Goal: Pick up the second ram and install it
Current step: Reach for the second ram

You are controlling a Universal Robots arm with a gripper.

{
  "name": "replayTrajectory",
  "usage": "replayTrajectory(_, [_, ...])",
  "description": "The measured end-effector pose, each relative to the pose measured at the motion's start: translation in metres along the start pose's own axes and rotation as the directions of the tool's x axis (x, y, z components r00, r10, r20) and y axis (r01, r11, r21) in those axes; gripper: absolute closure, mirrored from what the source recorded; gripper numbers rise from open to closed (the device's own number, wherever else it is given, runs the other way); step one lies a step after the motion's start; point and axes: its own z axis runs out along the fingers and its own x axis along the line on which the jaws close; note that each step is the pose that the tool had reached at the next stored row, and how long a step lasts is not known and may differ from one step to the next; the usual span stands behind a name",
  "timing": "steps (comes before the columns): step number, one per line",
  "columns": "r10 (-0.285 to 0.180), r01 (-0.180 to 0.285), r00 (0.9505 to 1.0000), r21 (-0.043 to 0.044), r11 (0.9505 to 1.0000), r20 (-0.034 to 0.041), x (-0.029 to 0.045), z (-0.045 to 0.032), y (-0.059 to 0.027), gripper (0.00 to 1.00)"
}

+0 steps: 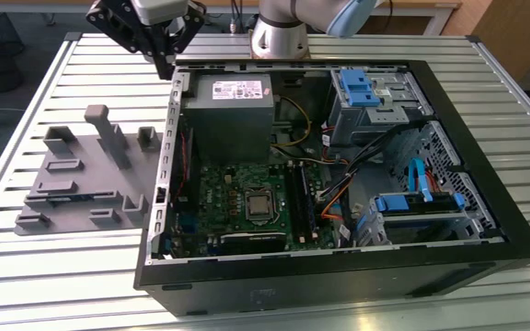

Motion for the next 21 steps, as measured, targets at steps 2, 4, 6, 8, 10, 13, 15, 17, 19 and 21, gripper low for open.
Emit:
replayTrajectory(2, [0.000, 0.000, 1.0000, 0.0001, 1.0000, 0.0000, 0.0008, 0.0000, -0.0001, 0.89])
replayTrajectory(4, [0.000, 0.000, 1.0000, 0.0001, 1.0000, 0.0000, 0.0015, 0.0000, -0.0001, 0.89])
replayTrajectory(6, [0.000, 0.000, 1.0000, 0.0001, 1.0000, 0.0000, 0.0023, 0.0000, -0.0002, 0.89])
replayTrajectory(8, [0.000, 0.000, 1.0000, 0.0000, 1.0000, 0.0000, 0.0032, 0.0001, -0.0003, 0.89])
replayTrajectory(10, [0.000, 0.000, 1.0000, 0.0001, 1.0000, -0.0001, 0.0044, 0.0000, -0.0004, 0.89])
replayTrajectory(13, [0.000, 0.000, 1.0000, 0.0001, 1.0000, 0.0000, 0.0062, 0.0001, -0.0005, 0.89])
replayTrajectory(15, [0.000, 0.000, 1.0000, 0.0000, 1.0000, 0.0000, 0.0074, 0.0001, -0.0006, 0.89])
replayTrajectory(17, [0.000, 0.000, 1.0000, 0.0000, 1.0000, 0.0000, 0.0085, 0.0001, -0.0007, 0.89])
replayTrajectory(19, [0.000, 0.000, 1.0000, 0.0000, 1.0000, 0.0000, 0.0096, 0.0001, -0.0007, 0.89])
replayTrajectory(21, [0.000, 0.000, 1.0000, 0.0001, 1.0000, 0.0000, 0.0106, 0.0001, -0.0008, 0.89])
